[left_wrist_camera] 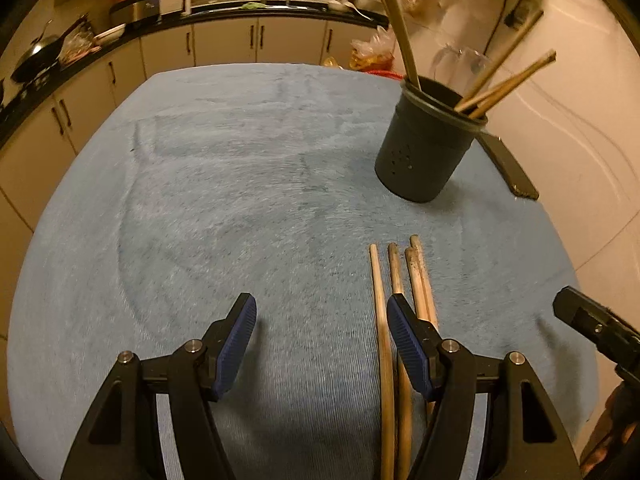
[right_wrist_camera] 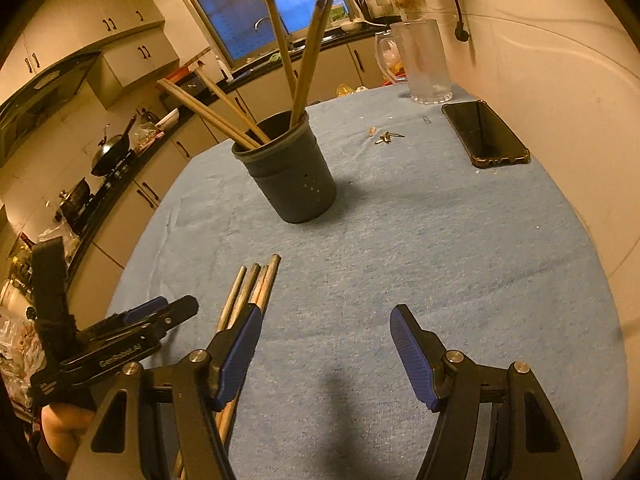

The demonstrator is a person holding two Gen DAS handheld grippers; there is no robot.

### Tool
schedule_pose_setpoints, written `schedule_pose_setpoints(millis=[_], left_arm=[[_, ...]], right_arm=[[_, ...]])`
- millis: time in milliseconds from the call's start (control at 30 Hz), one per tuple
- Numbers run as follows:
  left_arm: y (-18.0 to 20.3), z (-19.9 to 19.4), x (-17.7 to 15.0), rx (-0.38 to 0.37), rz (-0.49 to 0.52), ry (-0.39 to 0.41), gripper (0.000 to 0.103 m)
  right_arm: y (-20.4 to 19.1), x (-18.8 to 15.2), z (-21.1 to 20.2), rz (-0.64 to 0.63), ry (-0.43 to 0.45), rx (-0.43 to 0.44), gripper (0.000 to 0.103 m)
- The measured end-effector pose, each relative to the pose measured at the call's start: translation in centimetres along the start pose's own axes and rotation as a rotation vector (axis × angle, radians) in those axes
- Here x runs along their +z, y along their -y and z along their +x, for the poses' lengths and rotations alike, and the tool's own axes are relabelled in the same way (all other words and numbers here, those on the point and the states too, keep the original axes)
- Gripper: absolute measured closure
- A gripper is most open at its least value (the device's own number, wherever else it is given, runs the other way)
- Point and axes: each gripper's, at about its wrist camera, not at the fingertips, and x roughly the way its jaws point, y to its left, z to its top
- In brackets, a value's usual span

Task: Organize utensils
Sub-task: 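Move both open tools back toward the remaining chopsticks, then grasp a chopstick with the left tool while the right tool grasps another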

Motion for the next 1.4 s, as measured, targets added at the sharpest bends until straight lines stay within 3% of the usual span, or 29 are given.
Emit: schedule_pose_setpoints(millis=[233, 433, 500, 567, 633, 700, 833, 1000, 1133, 1200, 1267, 1300, 1400], left_arm=[[1.1, 1.7, 0.8, 0.000, 0.055, -0.001, 0.034], [2.5, 3.7, 1.0, 0.058, 0.130, -0.026, 0.041], [2.9, 3.8, 1.0, 0.076, 0.164, -0.021, 0.048], [2.5, 3.6, 1.2, 0.078, 0.164, -0.019, 0.081], [1.5, 3.5, 1.4, 0.068, 0.152, -0.028, 0.093], [0.4, 3.3, 1.5, 0.046, 0.138, -0.036, 0.095], [-1.6, 2.7, 1.0, 0.042, 0.148, -0.040, 0.097], [-3.5, 2.2, 0.6, 0.020, 0.120, -0.038, 0.097], [-3.3, 2.3, 0.4, 0.034, 0.118, -0.031, 0.097], [-3.4, 2.3, 0.4, 0.028, 0.113, -0.030, 0.097], [-3.9, 2.5, 0.4, 0.012, 0.099, -0.032, 0.096], [-3.9, 2.6, 0.4, 0.008, 0.094, -0.032, 0.096], [-3.7, 2.2, 0.4, 0.012, 0.096, -0.026, 0.096]], right_arm=[[0.1, 0.7, 1.0, -0.020, 0.020, -0.045, 0.033], [-0.1, 1.0, 2.2, -0.024, 0.011, -0.050, 0.033], [-0.2, 1.2, 2.5, -0.025, 0.008, -0.050, 0.033], [-0.3, 1.4, 2.8, -0.032, 0.004, -0.051, 0.033], [-0.7, 1.8, 3.2, -0.045, -0.003, -0.050, 0.034], [-1.4, 2.2, 4.0, -0.065, -0.014, -0.041, 0.034], [-2.7, 3.0, 6.3, -0.094, -0.060, -0.010, 0.056], [-4.1, 3.5, 9.3, -0.083, -0.104, 0.011, 0.061], [-6.2, 3.5, 11.7, -0.149, -0.136, -0.050, 0.064], [-7.7, 3.1, 11.9, -0.258, -0.130, -0.102, 0.065], [-8.3, 2.5, 11.8, -0.327, -0.151, -0.165, 0.075], [-8.0, 2.2, 11.5, -0.335, -0.148, -0.190, 0.078], [-5.3, 2.0, 10.2, -0.250, -0.146, -0.161, 0.079]])
